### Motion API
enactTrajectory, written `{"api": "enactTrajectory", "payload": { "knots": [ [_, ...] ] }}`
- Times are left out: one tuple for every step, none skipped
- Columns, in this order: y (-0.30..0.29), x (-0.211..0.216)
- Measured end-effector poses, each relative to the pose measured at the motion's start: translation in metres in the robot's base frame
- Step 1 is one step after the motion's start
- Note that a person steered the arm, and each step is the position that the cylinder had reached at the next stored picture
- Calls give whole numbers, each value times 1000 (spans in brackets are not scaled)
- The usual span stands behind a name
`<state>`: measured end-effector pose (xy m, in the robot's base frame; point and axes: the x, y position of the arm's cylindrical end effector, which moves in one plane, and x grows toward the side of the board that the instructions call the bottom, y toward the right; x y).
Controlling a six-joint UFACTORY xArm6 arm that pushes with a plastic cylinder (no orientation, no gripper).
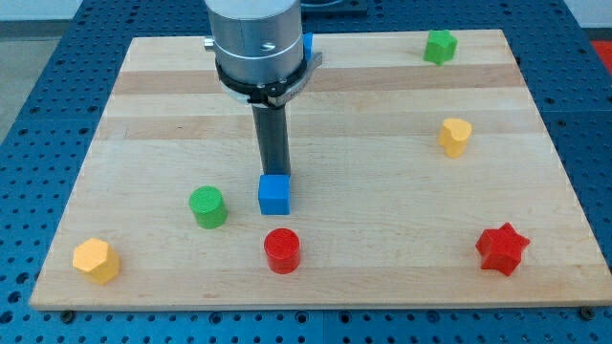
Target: Point your arm to the blue triangle
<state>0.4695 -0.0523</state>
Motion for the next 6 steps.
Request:
{"api": "enactTrajectory", "payload": {
  "knots": [
    [0, -3],
    [7, -59],
    [-7, -119],
    [-25, -182],
    [-25, -221],
    [-26, -266]
  ]
}}
